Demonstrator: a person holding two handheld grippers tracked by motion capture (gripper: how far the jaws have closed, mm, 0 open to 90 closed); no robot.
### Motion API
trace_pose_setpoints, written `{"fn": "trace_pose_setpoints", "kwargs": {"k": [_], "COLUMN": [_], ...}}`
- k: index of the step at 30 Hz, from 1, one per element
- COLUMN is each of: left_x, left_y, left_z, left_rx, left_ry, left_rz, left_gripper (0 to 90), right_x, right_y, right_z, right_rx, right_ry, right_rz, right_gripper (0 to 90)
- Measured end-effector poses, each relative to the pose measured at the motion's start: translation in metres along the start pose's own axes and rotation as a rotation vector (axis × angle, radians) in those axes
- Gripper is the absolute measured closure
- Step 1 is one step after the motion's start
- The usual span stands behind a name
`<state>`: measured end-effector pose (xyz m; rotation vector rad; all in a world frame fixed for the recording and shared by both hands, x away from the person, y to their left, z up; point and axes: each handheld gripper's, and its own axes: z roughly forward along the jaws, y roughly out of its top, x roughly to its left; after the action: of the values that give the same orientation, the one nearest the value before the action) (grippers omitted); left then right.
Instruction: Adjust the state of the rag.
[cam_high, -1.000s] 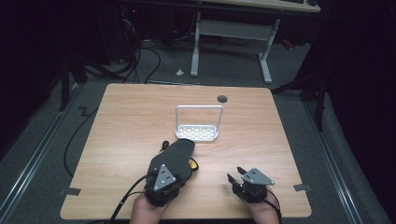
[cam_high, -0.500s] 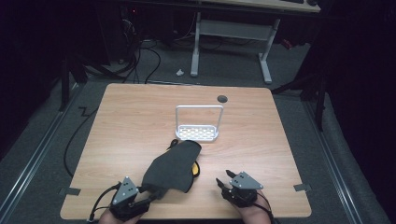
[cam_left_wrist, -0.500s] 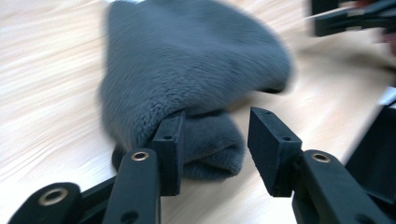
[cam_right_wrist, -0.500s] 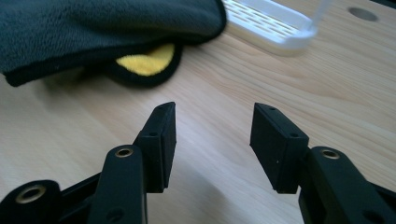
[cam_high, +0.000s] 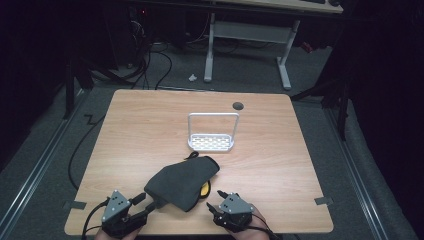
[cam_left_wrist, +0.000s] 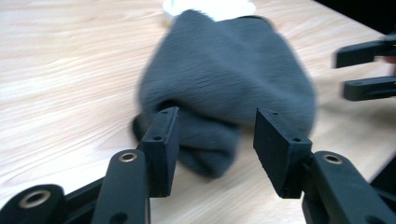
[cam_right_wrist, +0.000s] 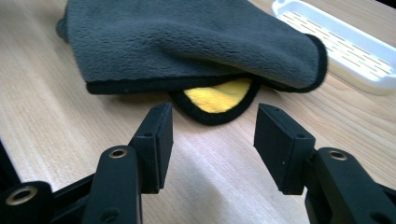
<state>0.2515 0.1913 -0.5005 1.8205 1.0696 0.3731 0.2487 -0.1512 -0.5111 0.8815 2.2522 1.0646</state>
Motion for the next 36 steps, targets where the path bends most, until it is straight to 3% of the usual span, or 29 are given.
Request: {"fn": "trace_pose_setpoints", "kwargs": {"k": [2,4,5,7,8,9,10,11,13,14,15,16,18,20,21,22,23,25,26,28,29,30,31,33,34,36], "left_x": [0.005,0.016,0.024,0.030,0.029,0.024,0.024,0.013,-0.014,-0.023,-0.023,-0.038,-0.044,-0.053,-0.053,-0.053,-0.053,-0.051,-0.048,-0.046,-0.045,-0.045,-0.045,-0.045,-0.045,-0.047], "left_y": [-0.001,-0.003,-0.004,0.000,0.003,0.007,0.007,0.010,0.017,0.018,0.018,0.018,0.018,0.018,0.018,0.017,0.017,0.015,0.013,0.012,0.011,0.011,0.011,0.011,0.010,0.010], "left_z": [0.002,0.010,0.019,0.029,0.033,0.037,0.037,0.039,0.038,0.037,0.037,0.037,0.036,0.035,0.035,0.035,0.035,0.035,0.035,0.035,0.035,0.035,0.035,0.035,0.036,0.036], "left_rx": [0.003,0.043,0.056,0.057,0.064,0.069,0.069,0.056,0.023,0.018,0.018,0.015,0.011,0.006,0.006,0.007,0.007,0.011,0.014,0.014,0.017,0.017,0.017,0.018,0.019,0.023], "left_ry": [0.009,0.036,0.026,-0.030,-0.068,-0.083,-0.083,-0.093,-0.155,-0.188,-0.188,-0.214,-0.224,-0.250,-0.250,-0.265,-0.265,-0.273,-0.280,-0.277,-0.279,-0.279,-0.279,-0.278,-0.279,-0.283], "left_rz": [-0.018,-0.036,-0.077,-0.109,-0.107,-0.079,-0.079,-0.039,0.019,0.029,0.029,0.067,0.083,0.109,0.109,0.097,0.097,0.091,0.078,0.072,0.067,0.063,0.063,0.066,0.065,0.066], "left_gripper": [46.9,41.9,39.5,39.6,47.1,59.0,64.9,71.9,76.4,77.6,78.0,78.2,78.7,78.3,77.6,75.8,73.9,70.5,66.5,65.1,65.0,65.0,65.1,65.1,65.0,64.8], "right_x": [-0.001,-0.002,-0.002,-0.001,0.000,0.001,0.001,0.004,0.007,0.008,0.008,0.010,0.011,0.015,0.015,0.012,0.010,0.006,-0.004,-0.013,-0.016,-0.018,-0.018,-0.014,-0.004,0.005], "right_y": [0.000,0.001,0.001,0.001,0.001,0.001,0.001,0.001,0.001,0.001,0.001,0.001,0.001,0.000,0.000,-0.001,-0.001,0.000,0.000,-0.001,-0.002,-0.003,-0.003,-0.005,-0.006,-0.006], "right_z": [-0.001,-0.004,-0.004,-0.003,-0.002,-0.001,-0.001,0.002,0.004,0.006,0.006,0.010,0.011,0.014,0.014,0.010,0.008,0.005,-0.003,-0.009,-0.011,-0.012,-0.012,-0.007,0.003,0.012], "right_rx": [-0.001,-0.014,-0.017,-0.015,-0.011,-0.008,-0.008,-0.004,0.006,0.010,0.010,0.016,0.017,0.043,0.043,0.042,0.036,0.026,0.002,-0.010,-0.017,-0.019,-0.019,0.010,0.042,0.072], "right_ry": [-0.002,0.001,0.006,0.018,0.025,0.033,0.033,0.055,0.071,0.081,0.081,0.113,0.119,0.103,0.103,0.057,0.049,0.031,-0.002,-0.021,-0.023,-0.008,-0.008,0.065,0.114,0.129], "right_rz": [0.002,0.014,0.016,0.016,0.018,0.019,0.019,0.019,0.016,0.013,0.013,0.018,0.019,-0.007,-0.007,-0.034,-0.025,-0.018,0.010,0.042,0.047,0.061,0.061,0.087,0.081,0.062], "right_gripper": [47.9,48.0,48.0,47.5,47.2,46.7,46.7,45.4,43.6,42.5,42.5,41.7,42.0,63.7,63.7,85.2,90.0,90.0,90.0,90.0,88.4,78.4,78.4,57.7,46.4,46.4]}}
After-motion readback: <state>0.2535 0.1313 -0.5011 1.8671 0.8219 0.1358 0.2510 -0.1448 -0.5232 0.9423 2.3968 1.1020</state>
